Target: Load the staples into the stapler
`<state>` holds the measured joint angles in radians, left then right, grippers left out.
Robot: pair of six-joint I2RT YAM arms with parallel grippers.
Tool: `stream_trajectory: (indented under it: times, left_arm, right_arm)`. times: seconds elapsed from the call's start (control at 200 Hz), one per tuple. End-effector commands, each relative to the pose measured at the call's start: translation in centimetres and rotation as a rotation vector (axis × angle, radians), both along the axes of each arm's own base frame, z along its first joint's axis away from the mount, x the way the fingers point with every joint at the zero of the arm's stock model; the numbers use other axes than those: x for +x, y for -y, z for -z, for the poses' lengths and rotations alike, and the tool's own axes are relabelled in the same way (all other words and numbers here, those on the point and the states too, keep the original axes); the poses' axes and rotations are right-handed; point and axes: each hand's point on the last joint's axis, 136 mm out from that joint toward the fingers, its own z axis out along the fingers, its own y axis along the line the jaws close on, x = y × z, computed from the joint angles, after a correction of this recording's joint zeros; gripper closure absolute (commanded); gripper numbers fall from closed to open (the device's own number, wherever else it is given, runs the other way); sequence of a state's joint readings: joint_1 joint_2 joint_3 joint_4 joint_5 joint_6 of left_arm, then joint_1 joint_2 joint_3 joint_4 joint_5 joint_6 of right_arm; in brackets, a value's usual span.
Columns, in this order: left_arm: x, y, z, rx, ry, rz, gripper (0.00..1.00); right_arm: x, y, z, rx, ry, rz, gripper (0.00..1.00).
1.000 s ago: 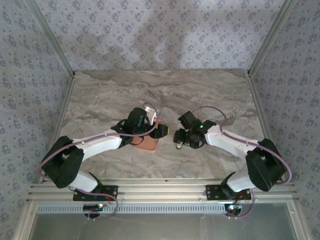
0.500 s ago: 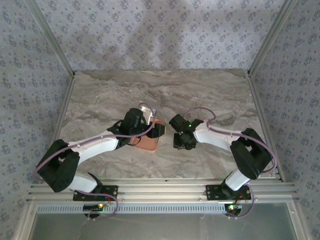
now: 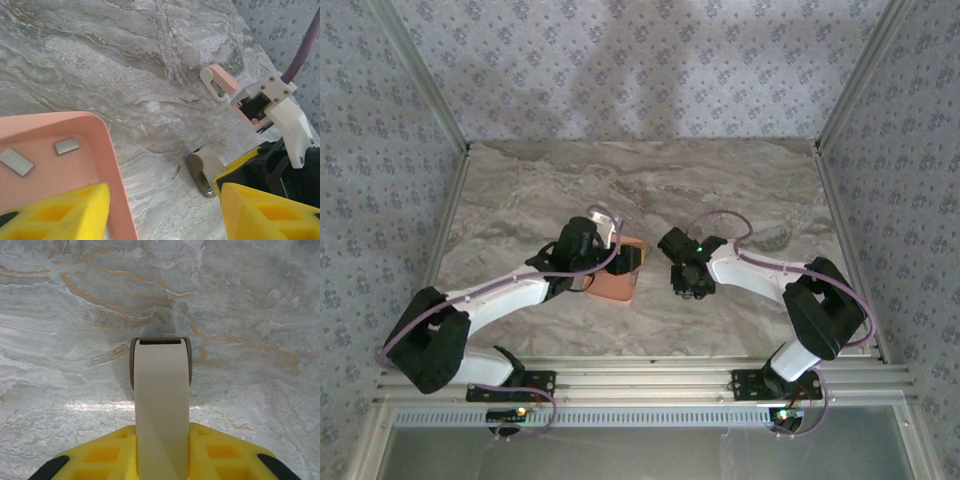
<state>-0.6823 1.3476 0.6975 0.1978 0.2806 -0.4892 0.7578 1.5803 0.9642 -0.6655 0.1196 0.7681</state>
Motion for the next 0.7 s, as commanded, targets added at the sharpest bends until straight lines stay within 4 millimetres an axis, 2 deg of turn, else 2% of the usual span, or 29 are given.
stream_trajectory:
  times: [0.0,0.295,0.455,0.695]
  left_arm:
    - [0.2,-1.0,-0.4,-0.007,0.008,-0.03,0.39]
    - [0.5,-2.3,-0.6,-0.007,0.009,-0.068,0.38]
    - [0.7,-2.9,-0.5,-0.003,0.008,-0.086,0.37]
    - [1.0,-3.3,-0.3,0.0,0.004,-0.101,0.37]
  right_arm:
    - [1.6,0.5,-1.6,-0.017,0.051,-0.005,0.74]
    - [4.6,1.1,-1.6,-0.016,0.068,-0.015,0.75]
    - [6.3,0.6,-1.4,-0.012,0.072,-0.043,0.75]
    - [7.2,-0.5,-0.7,0.001,0.058,-0.056,0.75]
